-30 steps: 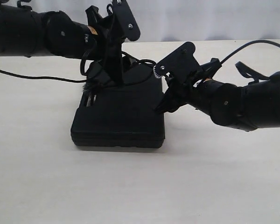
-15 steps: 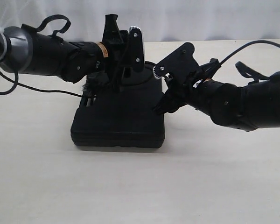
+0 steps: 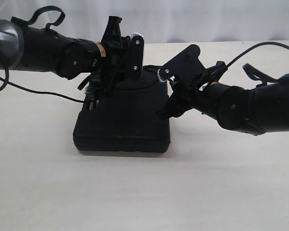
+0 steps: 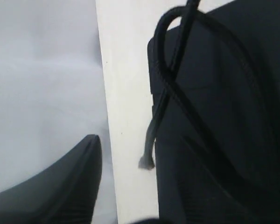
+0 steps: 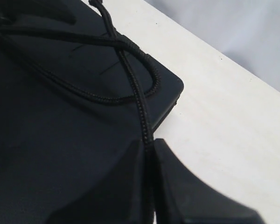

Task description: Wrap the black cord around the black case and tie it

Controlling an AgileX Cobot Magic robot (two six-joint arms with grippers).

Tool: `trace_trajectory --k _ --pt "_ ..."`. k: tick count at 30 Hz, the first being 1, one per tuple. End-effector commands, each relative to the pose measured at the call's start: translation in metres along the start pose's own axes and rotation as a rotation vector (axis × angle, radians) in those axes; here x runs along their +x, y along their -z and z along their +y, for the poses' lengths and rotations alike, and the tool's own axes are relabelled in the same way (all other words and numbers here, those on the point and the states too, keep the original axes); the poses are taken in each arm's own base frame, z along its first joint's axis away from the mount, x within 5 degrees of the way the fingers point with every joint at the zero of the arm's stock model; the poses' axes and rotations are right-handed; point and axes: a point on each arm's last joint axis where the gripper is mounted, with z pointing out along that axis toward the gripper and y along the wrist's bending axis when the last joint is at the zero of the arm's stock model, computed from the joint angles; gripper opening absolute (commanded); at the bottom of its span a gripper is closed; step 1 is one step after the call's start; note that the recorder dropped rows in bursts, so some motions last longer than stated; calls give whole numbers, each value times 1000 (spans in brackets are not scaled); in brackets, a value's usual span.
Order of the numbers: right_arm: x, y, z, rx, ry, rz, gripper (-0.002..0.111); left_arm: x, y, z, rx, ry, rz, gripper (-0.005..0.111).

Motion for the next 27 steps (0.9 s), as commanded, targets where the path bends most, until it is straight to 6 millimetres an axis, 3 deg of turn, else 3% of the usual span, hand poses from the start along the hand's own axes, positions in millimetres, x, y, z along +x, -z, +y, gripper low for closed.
trace_trajectory --k 1,4,18,27 --pt "1 0 1 -8 10 5 4 21 -8 1 -35 16 31 47" --pt "1 0 1 -14 19 -2 4 19 -24 -10 -69 10 9 47" --pt "0 0 1 -14 21 -4 4 18 -38 -15 -176 21 -28 46" --pt "-1 0 3 -33 23 -22 4 19 -42 -20 -175 24 -29 7"
